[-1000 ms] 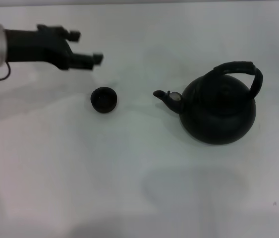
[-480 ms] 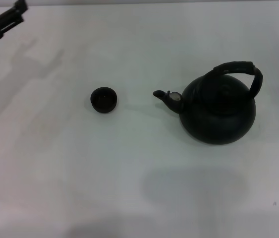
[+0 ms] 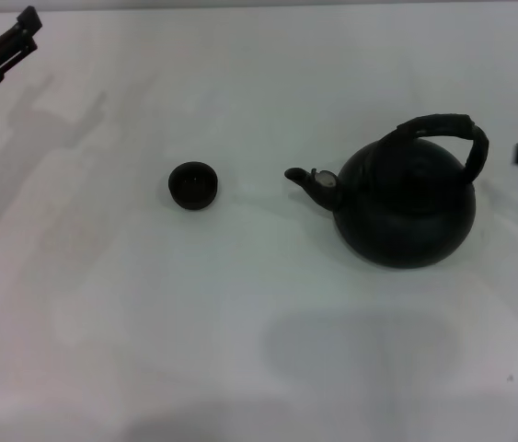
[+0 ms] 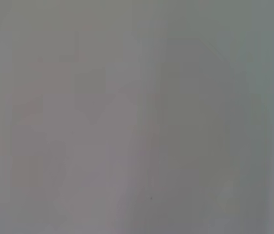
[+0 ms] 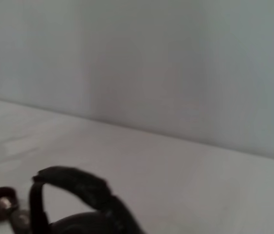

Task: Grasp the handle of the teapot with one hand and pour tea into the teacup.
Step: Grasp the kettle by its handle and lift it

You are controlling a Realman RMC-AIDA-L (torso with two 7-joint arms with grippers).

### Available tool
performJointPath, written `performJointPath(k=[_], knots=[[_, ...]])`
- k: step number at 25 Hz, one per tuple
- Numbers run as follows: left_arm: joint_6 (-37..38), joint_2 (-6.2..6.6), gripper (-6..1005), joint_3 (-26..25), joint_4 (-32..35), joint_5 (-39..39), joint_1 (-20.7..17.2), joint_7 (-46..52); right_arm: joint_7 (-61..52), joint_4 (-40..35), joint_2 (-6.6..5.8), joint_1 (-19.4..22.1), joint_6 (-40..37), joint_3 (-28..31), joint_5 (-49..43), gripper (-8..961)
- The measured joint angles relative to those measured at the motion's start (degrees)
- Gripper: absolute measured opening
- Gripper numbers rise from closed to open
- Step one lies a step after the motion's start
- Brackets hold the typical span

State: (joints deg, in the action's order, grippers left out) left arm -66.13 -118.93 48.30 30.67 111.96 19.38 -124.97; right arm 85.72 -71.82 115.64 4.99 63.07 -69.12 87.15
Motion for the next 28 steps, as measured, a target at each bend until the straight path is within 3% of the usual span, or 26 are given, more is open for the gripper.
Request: performJointPath(k=[7,19,28], knots=[[0.0,-0.02,892,-0.1,-0.5,0.7,0.2,-0.1,0.5,4.4,-0.15,-2.1,0.6,-2.5,0.3,841],[0.0,-0.01,892,0.0,-1.0,0.8,0.9,-0.2,0.8,4.8,-0.11,-3.3,3.2,-3.5,2.8,839],[1.0,0.02,892,0.3,-1.1,0.8,1.2,0.4,0.9,11.4,-0.41,-8.9,2.6,-3.1,2.5,804]])
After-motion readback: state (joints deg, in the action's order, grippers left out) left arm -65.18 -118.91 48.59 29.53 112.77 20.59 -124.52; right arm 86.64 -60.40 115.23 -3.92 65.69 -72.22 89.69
